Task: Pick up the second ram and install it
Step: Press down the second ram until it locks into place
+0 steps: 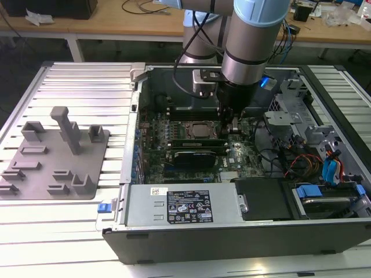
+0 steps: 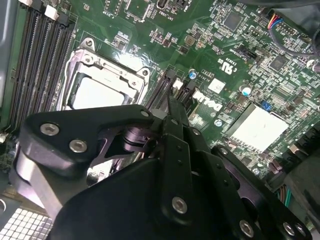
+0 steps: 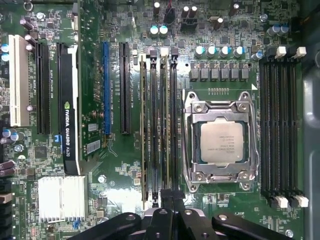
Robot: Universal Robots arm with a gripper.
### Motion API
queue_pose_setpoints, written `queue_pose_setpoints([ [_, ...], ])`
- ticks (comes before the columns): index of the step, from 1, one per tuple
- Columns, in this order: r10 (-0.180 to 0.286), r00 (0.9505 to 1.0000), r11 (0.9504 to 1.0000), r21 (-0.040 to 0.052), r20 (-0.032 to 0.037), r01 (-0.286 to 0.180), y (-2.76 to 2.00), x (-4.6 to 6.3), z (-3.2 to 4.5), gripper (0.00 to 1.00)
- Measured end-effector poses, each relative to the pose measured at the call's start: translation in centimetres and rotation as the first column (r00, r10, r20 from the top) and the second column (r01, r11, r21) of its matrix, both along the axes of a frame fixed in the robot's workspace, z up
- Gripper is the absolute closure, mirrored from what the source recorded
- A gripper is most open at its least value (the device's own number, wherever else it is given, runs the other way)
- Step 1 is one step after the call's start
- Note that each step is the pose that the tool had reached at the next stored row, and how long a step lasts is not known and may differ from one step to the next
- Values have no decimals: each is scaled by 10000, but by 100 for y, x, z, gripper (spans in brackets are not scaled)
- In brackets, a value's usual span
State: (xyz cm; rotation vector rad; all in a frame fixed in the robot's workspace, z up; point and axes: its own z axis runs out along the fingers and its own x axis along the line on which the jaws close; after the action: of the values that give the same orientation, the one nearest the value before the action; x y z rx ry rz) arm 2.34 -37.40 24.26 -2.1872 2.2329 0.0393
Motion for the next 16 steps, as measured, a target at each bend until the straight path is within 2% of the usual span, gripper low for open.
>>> queue_pose_setpoints([
  [4, -1, 10000, 10000, -4, 0, 1, -1, -12, 7, 92],
  [10, 0, 10000, 10000, -3, -1, 0, -1, -158, 7, 92],
  [16, 0, 10000, 10000, -3, -1, 0, -1, -232, 7, 92],
])
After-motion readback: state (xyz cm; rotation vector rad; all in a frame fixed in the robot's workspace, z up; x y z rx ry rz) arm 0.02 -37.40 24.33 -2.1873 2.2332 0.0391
